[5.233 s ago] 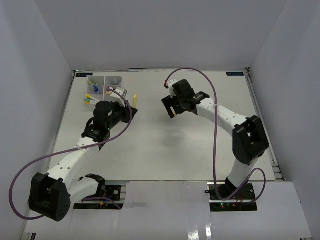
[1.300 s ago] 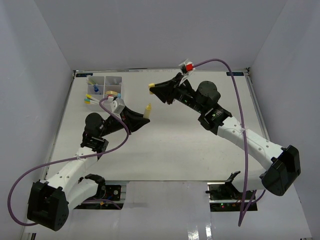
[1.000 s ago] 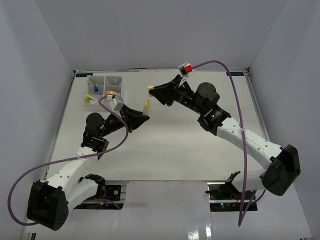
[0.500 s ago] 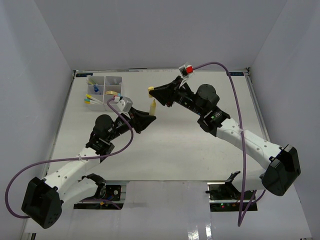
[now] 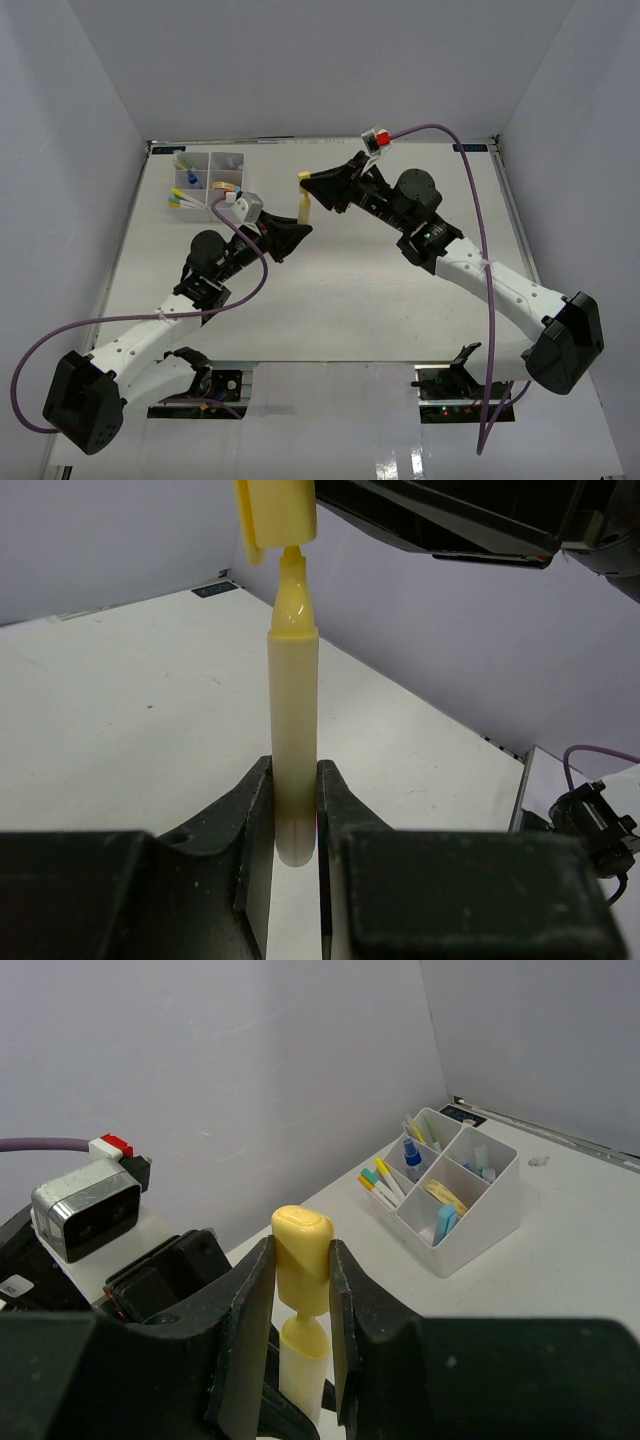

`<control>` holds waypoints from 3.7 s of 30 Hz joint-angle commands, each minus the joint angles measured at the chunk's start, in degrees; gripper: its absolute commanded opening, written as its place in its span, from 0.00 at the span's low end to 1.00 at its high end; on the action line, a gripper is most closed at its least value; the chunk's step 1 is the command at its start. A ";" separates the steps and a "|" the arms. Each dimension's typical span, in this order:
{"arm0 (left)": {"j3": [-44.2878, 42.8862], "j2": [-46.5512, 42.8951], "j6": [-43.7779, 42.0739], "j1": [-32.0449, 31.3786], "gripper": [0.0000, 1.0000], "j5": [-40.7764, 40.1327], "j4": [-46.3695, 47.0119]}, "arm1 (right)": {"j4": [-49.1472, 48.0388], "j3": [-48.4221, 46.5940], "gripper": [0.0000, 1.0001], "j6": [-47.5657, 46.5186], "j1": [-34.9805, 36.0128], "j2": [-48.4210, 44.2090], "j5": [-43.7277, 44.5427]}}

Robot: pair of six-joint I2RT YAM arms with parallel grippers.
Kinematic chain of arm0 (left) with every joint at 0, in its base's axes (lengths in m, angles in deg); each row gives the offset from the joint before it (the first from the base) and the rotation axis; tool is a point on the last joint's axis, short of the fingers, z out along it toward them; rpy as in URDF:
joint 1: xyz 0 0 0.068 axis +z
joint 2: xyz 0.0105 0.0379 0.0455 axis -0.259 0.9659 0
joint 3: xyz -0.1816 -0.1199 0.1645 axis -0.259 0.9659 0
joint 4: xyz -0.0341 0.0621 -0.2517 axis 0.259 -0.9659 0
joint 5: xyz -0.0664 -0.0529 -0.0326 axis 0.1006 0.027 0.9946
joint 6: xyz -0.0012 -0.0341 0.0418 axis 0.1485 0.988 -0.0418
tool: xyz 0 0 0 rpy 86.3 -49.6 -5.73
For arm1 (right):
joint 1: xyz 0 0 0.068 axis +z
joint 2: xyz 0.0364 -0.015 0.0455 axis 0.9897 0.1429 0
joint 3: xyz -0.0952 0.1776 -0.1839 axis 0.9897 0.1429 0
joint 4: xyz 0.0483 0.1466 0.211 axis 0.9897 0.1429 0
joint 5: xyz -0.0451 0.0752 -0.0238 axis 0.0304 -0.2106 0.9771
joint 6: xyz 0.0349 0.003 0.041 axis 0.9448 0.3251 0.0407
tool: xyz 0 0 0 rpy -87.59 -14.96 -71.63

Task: Sort the stationery into containers
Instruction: Close the pen cap on the pen.

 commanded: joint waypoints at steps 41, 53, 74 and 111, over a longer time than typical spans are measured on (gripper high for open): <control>-1.45 1.73 -2.05 -2.16 0.00 -5.29 6.56 | -1.62 0.77 0.08 1.13 0.00 -2.67 2.78; -2.24 3.14 -2.41 -2.69 0.00 -6.70 8.40 | -2.06 1.56 0.08 1.83 0.00 -3.11 2.69; -1.89 4.72 -5.04 -3.65 0.00 -5.22 14.73 | -2.07 3.14 0.11 -1.06 0.00 -4.60 0.76; -2.86 4.37 -9.00 -3.65 0.00 -0.90 16.75 | -2.24 5.96 0.38 -3.96 -0.09 -8.73 -1.53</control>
